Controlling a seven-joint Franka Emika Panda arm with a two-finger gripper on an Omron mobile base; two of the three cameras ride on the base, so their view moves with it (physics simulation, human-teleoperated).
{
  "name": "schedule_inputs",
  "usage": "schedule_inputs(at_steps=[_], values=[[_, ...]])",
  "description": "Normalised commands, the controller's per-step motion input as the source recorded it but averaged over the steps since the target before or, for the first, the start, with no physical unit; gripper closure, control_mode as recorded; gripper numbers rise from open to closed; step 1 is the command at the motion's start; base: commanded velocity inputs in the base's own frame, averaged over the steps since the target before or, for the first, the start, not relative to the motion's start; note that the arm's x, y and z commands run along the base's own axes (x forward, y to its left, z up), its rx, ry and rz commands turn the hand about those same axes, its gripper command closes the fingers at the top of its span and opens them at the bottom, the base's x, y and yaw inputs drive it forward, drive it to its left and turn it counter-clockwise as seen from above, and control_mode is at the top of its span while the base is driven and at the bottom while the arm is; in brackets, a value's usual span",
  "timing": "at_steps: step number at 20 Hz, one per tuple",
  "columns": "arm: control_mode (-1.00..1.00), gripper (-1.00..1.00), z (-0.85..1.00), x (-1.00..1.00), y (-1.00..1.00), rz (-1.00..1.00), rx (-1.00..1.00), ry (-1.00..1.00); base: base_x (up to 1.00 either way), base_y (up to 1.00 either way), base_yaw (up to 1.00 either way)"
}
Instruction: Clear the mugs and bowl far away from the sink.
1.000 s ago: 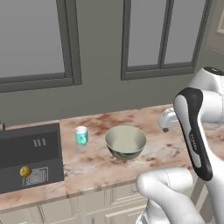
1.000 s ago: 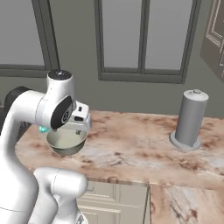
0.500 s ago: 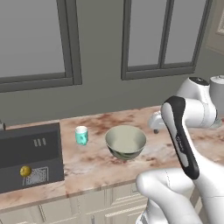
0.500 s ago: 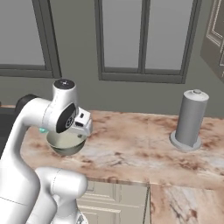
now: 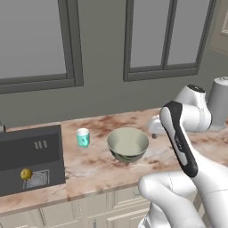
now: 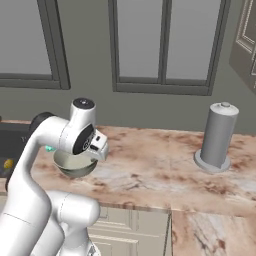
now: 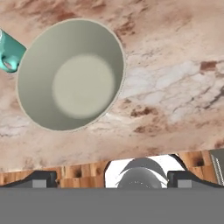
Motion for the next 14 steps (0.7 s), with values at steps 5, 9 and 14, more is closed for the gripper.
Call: schedule_inputs(at_steps=[5,9,14], values=[[-1.0,-1.0,-0.3,0.13,0.0,-0.03,0.0,0.01,0.0,0.0,0.0],[-1.0,-1.0,-0.32,0.16,0.0,-0.04,0.0,0.01,0.0,0.0,0.0],[-1.0,-1.0,-0.29,0.19,0.0,-0.03,0.0,0.0,0.0,0.0,0.0]])
